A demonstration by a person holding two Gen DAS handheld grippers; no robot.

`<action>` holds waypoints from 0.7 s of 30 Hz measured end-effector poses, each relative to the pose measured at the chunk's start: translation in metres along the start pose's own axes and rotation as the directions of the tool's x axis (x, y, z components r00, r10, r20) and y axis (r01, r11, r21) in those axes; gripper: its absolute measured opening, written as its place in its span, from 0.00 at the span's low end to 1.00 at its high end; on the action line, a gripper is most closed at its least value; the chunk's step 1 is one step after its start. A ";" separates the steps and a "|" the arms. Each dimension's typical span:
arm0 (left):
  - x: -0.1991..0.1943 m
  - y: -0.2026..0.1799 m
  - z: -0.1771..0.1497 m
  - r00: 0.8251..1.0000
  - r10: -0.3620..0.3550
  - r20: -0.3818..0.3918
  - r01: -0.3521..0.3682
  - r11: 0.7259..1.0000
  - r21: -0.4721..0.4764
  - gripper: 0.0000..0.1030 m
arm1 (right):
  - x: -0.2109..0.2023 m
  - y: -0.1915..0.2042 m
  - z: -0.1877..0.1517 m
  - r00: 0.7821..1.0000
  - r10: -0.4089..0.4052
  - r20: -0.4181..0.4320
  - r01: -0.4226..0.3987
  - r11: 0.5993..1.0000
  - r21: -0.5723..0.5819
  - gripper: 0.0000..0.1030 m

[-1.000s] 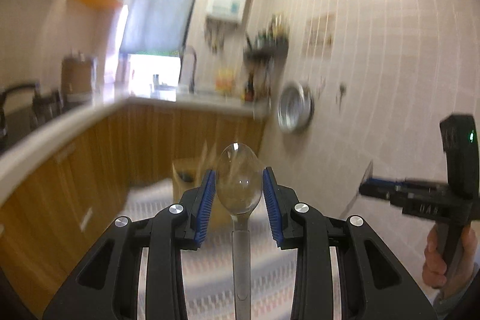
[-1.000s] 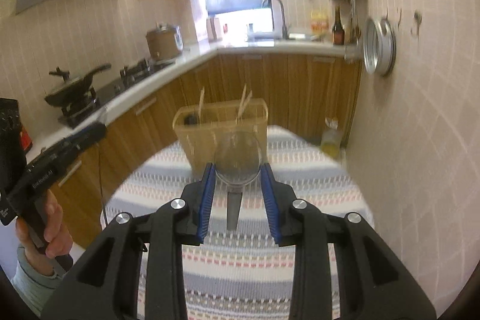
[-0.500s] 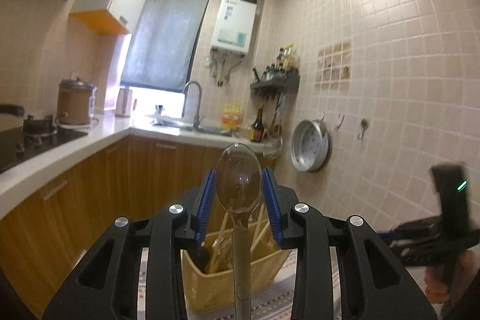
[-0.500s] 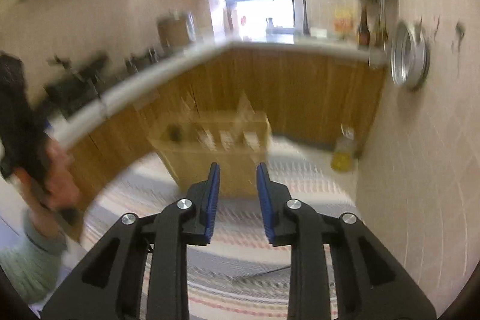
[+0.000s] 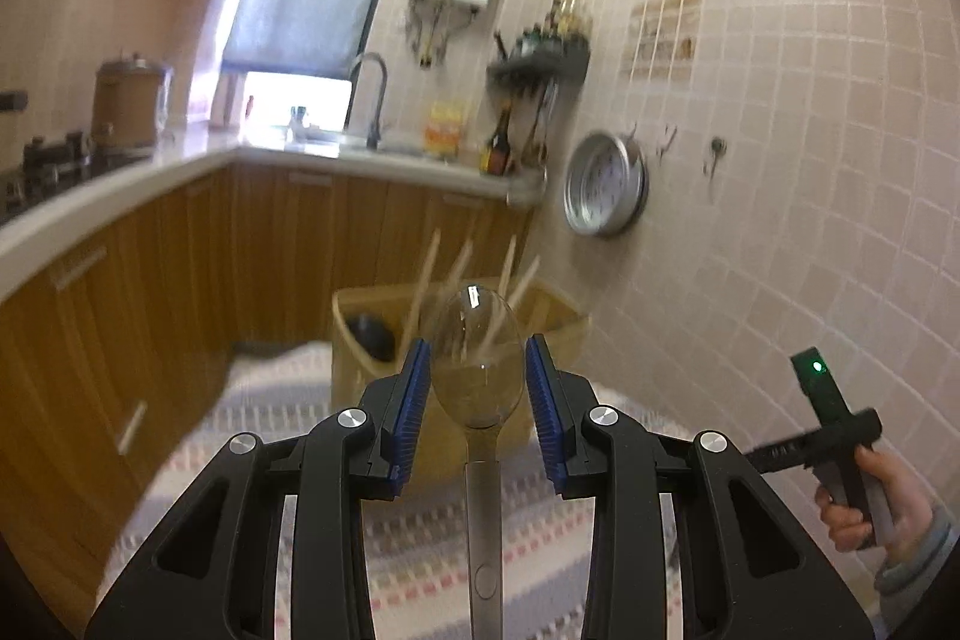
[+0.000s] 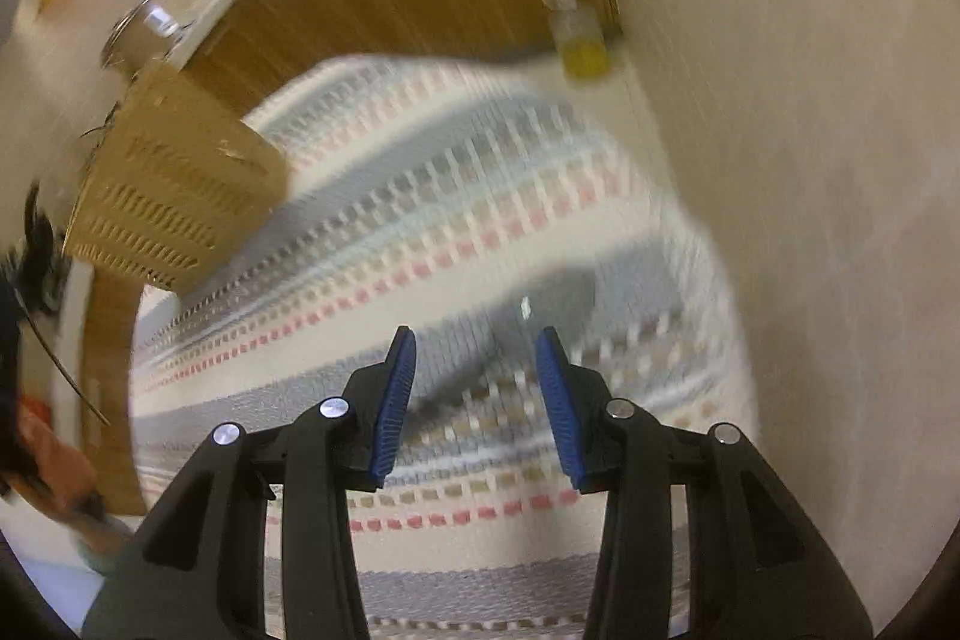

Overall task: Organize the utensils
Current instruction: 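Lift both held clear spoons and carry them over the beige basket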

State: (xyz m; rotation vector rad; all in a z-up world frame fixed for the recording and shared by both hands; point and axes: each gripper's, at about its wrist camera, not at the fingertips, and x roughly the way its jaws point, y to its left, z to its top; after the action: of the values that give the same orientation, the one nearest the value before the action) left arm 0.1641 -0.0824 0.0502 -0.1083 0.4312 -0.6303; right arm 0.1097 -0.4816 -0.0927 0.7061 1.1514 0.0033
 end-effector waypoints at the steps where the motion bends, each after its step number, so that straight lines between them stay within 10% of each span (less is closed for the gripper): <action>1: 0.000 0.001 -0.004 1.000 -0.010 -0.014 0.010 1.000 -0.009 0.30 | 0.005 -0.005 -0.001 1.000 0.019 -0.012 -0.018 0.999 0.030 0.38; 9: 0.009 0.007 -0.025 0.998 -0.044 -0.050 0.041 0.998 -0.046 0.30 | 0.009 -0.024 0.003 0.998 0.054 0.018 -0.055 0.991 0.119 0.37; 14: 0.027 0.000 -0.016 0.995 -0.028 -0.098 0.021 0.997 -0.072 0.30 | 0.014 0.001 0.022 0.994 -0.103 -0.028 0.103 0.995 0.013 0.36; 21: 0.023 -0.010 0.020 0.968 0.044 -0.247 -0.082 0.986 -0.147 0.30 | 0.041 0.025 0.057 0.932 -0.273 -0.237 0.276 0.961 -0.020 0.36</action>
State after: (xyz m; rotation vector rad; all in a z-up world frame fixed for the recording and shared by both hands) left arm 0.1833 -0.1043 0.0621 -0.1667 0.7198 -0.5480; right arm 0.1832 -0.4766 -0.1016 0.5609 1.4754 -0.1602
